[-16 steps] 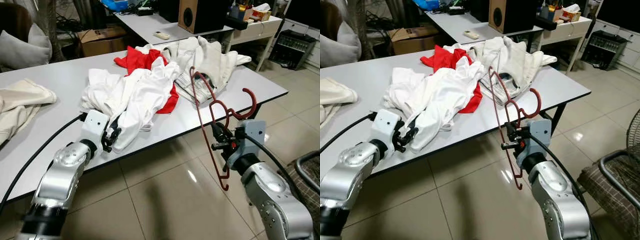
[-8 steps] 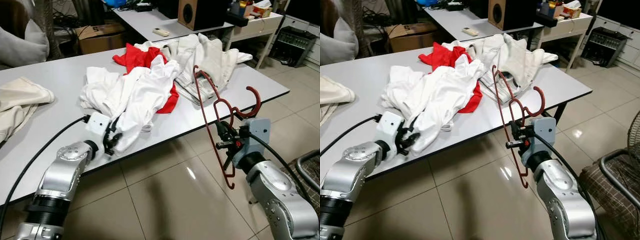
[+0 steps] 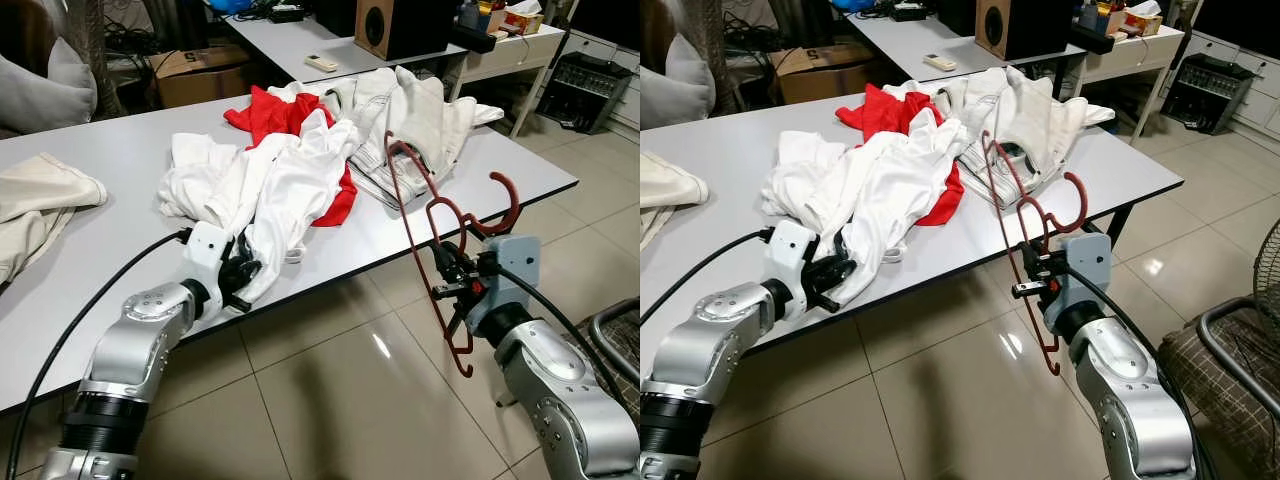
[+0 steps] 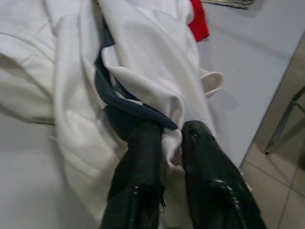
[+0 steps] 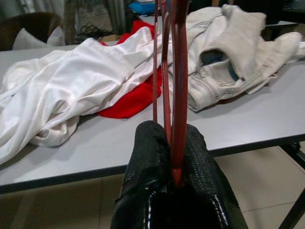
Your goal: Hang hanger
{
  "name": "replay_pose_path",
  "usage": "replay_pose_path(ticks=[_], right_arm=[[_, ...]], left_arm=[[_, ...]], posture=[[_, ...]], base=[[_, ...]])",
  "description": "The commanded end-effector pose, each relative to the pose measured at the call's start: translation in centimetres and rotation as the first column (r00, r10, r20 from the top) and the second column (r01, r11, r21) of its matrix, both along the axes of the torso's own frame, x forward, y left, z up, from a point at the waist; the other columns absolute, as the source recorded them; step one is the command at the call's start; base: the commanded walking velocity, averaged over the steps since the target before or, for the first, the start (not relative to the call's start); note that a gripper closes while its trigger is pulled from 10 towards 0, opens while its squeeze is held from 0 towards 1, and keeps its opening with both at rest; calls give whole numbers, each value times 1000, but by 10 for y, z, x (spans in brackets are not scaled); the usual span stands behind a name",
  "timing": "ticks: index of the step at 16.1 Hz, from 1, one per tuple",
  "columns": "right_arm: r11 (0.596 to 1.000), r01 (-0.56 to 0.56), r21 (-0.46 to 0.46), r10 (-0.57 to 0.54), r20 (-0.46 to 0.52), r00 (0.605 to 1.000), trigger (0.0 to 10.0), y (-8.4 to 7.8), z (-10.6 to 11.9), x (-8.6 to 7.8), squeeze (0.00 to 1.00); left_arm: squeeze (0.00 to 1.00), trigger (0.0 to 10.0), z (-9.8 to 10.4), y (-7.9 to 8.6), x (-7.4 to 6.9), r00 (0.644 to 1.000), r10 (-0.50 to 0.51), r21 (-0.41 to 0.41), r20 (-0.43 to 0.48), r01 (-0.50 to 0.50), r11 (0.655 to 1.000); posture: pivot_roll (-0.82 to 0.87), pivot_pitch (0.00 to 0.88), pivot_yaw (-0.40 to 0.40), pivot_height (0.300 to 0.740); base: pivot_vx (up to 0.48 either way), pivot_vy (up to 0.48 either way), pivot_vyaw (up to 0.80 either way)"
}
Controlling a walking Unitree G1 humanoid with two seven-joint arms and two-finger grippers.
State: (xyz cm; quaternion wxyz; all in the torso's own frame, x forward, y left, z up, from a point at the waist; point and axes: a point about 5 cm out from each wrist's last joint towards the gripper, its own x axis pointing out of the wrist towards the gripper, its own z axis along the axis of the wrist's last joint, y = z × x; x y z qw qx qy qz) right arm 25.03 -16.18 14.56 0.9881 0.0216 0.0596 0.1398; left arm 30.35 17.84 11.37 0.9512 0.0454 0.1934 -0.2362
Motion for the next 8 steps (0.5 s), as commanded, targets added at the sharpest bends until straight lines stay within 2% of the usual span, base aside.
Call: replay_pose_path(ticks=[1,3,4,5,6,8], right_arm=[[1000,-25,-4,25,13,1000,10000,4,3,0,0],[1000,-30,9,30,14,999,10000,6,2,0,0],[999,-33,19,32,14,999,3765,6,2,-1,0],[999,-34,22,34,14,999,1137,7,2,-1,0],[999,-38,25,37,14,999,0,7,1,-1,0],[999,-42,33,41,11,999,0,9,0,-3,0]], left_arm=[[0,0,1,-3,-1,1000,-19,-7,5,19,1000],[0,0,2,-4,1,1000,-16,-20,16,17,1000],[0,0,3,-4,2,1000,-15,-21,21,16,1000],[0,0,3,-4,2,1000,-14,-21,22,15,1000],[0,0,3,-4,2,1000,-12,-21,27,13,1000],[0,0,4,-4,3,999,-9,-17,39,10,1000]], posture=[[-215,0,10,740],[-214,0,15,740],[-213,0,18,740],[-213,0,18,740],[-212,0,20,740],[-210,0,24,740]], base=[[0,0,0],[0,0,0],[0,0,0],[0,0,0],[0,0,0],[0,0,0]])
